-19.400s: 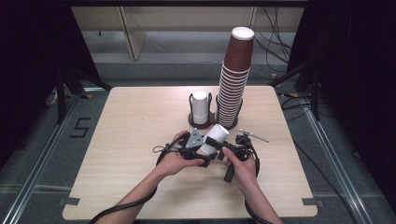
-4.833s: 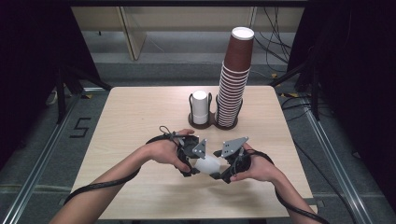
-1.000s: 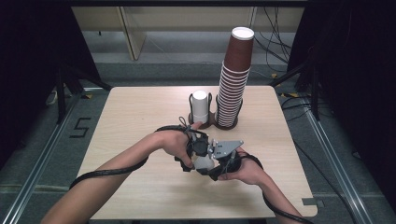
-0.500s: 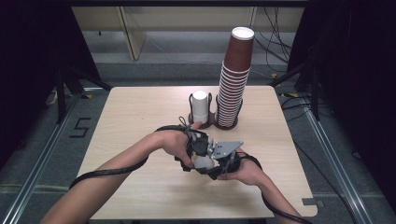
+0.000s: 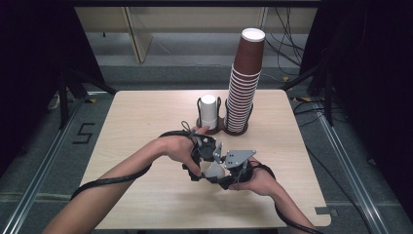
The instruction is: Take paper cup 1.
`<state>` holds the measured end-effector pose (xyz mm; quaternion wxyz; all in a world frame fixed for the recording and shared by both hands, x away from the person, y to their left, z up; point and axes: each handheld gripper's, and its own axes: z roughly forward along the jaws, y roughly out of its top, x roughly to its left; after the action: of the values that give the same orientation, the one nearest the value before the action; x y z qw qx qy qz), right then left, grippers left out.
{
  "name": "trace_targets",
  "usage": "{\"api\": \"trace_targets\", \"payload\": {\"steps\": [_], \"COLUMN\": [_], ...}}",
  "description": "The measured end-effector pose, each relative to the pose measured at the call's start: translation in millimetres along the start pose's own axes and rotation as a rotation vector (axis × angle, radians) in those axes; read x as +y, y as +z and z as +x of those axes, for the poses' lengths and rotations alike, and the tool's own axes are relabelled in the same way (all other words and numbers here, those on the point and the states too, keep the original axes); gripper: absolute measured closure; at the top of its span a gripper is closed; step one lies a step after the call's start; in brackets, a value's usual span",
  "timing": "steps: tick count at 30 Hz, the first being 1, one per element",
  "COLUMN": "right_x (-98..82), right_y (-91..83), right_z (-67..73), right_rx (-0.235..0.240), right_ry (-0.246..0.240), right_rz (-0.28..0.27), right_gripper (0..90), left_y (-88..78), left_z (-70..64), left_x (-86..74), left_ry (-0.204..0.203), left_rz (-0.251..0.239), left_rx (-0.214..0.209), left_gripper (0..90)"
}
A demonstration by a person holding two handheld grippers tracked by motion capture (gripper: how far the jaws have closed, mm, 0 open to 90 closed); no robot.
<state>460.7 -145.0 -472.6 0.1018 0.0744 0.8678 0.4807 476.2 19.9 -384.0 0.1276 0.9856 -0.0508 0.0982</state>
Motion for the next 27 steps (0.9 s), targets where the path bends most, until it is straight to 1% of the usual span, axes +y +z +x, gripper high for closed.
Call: {"api": "trace_targets", "payload": {"steps": [1, 2, 3, 4, 6, 9, 12, 13, 15, 16, 17, 18, 19, 20, 21, 22, 25, 26, 27], "right_x": [-1.8, -3.2, -4.9, -6.6, -9.9, -14.7, -18.5, -19.4, -22.1, -23.4, -25.2, -26.9, -28.9, -31.1, -33.0, -34.9, -39.9, -41.3, -42.2], "right_y": [-1.1, -2.5, -3.9, -5.7, -7.7, -11.5, -16.9, -18.4, -23.5, -25.7, -28.3, -31.1, -34.0, -36.6, -39.9, -42.5, -48.3, -49.8, -50.7], "right_z": [0.2, -0.2, 1.3, 1.4, -1.1, -2.6, -5.4, -6.1, -9.2, -9.3, -11.3, -12.9, -14.2, -13.8, -16.9, -17.2, -19.2, -19.4, -18.9], "right_rx": [0.0, -0.006, -0.007, -0.012, -0.026, -0.039, -0.061, -0.069, -0.105, -0.112, -0.128, -0.149, -0.17, -0.185, -0.196, -0.214, -0.264, -0.274, -0.295], "right_ry": [0.009, 0.011, 0.041, 0.058, 0.038, 0.057, 0.07, 0.074, 0.074, 0.098, 0.103, 0.106, 0.119, 0.156, 0.137, 0.157, 0.175, 0.188, 0.212], "right_rz": [0.002, -0.004, -0.002, 0.003, -0.008, -0.012, -0.021, -0.025, -0.042, -0.05, -0.06, -0.073, -0.078, -0.082, -0.08, -0.083, -0.096, -0.1, -0.112], "right_gripper": [35.3, 35.3, 35.3, 35.3, 35.3, 35.3, 35.3, 35.3, 35.3, 35.3, 35.3, 35.3, 35.3, 35.3, 35.3, 35.3, 35.2, 35.2, 35.2], "left_y": [-0.5, -0.6, -0.4, -0.7, -1.4, -1.6, -2.9, -3.3, -3.2, -3.7, -2.9, -2.5, -1.2, -1.1, 0.4, 1.4, 5.9, 6.8, 7.7], "left_z": [0.9, 0.9, 1.1, 1.9, 3.0, 2.4, 0.9, 0.1, -2.3, -2.6, -3.8, -3.9, -4.8, -4.4, -4.8, -5.4, -8.3, -9.3, -10.0], "left_x": [-1.9, -4.1, -6.4, -8.5, -13.2, -21.0, -28.0, -31.2, -35.8, -38.5, -41.0, -43.5, -45.9, -48.8, -50.9, -52.8, -57.1, -58.5, -59.8], "left_ry": [-0.007, -0.023, -0.035, -0.04, -0.056, -0.091, -0.127, -0.142, -0.182, -0.188, -0.21, -0.224, -0.249, -0.243, -0.261, -0.278, -0.319, -0.323, -0.326], "left_rz": [-0.014, -0.03, -0.049, -0.063, -0.081, -0.117, -0.152, -0.172, -0.211, -0.217, -0.24, -0.253, -0.271, -0.266, -0.285, -0.295, -0.331, -0.33, -0.33], "left_rx": [0.009, 0.01, 0.017, 0.026, 0.035, 0.05, 0.068, 0.073, 0.087, 0.091, 0.098, 0.104, 0.109, 0.123, 0.129, 0.13, 0.14, 0.139, 0.141], "left_gripper": [10.8, 9.3, 8.9, 8.5, 8.3, 8.3, 8.7, 8.7, 8.9, 9.1, 9.3, 9.5, 10.0, 10.2, 10.3, 10.6, 11.3, 11.2, 11.2]}}
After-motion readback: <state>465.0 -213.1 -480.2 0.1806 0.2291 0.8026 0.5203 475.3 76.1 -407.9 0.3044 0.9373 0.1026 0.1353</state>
